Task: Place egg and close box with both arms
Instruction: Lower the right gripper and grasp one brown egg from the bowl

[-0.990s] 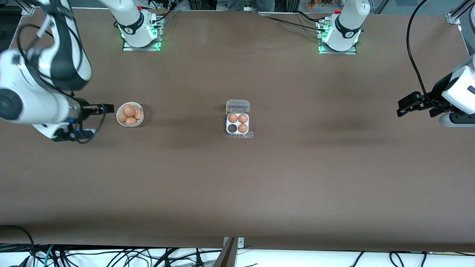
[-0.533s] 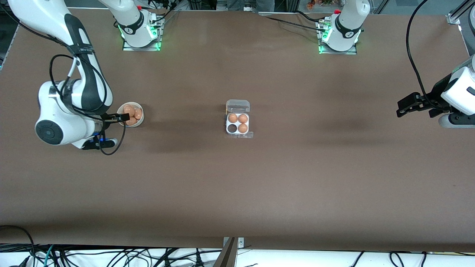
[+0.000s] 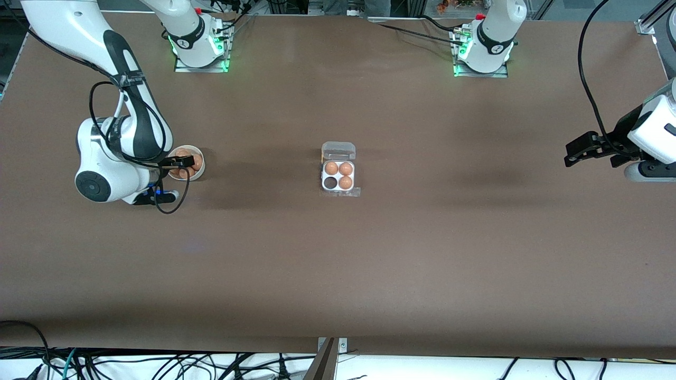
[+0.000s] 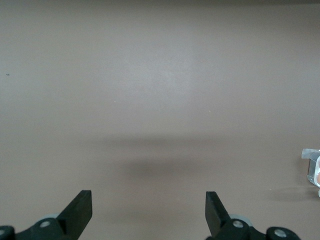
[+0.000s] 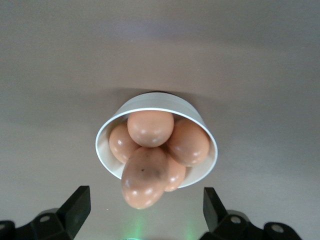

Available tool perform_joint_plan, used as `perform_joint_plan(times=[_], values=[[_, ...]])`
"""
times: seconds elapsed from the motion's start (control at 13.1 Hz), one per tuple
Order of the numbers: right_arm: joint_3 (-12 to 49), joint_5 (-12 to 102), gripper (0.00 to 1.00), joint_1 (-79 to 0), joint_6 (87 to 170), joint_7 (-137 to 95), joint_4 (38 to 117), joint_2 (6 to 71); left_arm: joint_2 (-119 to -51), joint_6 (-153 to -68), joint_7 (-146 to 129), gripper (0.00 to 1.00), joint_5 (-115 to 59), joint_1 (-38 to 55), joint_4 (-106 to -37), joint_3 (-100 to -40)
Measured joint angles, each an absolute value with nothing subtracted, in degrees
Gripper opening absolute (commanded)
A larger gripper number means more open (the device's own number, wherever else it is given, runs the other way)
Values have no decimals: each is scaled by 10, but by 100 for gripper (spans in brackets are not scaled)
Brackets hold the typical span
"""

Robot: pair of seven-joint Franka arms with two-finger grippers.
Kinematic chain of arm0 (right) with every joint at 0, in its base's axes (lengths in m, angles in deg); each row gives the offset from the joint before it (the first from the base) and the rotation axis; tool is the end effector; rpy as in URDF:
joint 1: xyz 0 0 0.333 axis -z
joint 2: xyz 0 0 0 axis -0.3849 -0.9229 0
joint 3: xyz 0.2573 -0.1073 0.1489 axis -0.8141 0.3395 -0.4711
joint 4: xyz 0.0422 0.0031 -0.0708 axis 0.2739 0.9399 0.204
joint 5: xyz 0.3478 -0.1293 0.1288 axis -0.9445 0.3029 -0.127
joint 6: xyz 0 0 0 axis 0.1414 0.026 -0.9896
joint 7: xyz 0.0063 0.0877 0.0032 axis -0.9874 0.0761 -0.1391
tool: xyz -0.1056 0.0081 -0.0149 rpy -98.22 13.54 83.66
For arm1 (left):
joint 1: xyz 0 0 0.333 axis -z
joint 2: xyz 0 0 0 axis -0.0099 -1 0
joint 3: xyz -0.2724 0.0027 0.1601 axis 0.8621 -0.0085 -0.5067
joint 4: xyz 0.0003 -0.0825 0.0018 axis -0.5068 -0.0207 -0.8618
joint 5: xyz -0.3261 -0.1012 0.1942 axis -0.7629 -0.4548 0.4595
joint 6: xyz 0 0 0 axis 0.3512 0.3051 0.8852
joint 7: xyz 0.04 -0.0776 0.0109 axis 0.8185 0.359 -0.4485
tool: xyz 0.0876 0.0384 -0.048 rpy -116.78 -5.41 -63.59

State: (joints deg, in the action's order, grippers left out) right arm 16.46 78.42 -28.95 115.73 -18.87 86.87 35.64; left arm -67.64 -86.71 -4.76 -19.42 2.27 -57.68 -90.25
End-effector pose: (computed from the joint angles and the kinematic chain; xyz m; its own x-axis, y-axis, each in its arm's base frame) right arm 0.5626 0.0378 0.2330 0.8460 0.0800 -0.5271 0.0633 -0.9968 -0.0496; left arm 0.6017 -0.0142 0.5871 0.9995 0.0308 -0.0042 0.0309 -0.9995 0.0081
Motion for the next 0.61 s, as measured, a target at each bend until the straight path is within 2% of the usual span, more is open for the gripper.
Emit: perform_joint_plan(times=[0.61], values=[[165, 767, 100, -290, 1161, -137, 869, 342, -676, -867, -48, 100, -194, 23, -577, -902]])
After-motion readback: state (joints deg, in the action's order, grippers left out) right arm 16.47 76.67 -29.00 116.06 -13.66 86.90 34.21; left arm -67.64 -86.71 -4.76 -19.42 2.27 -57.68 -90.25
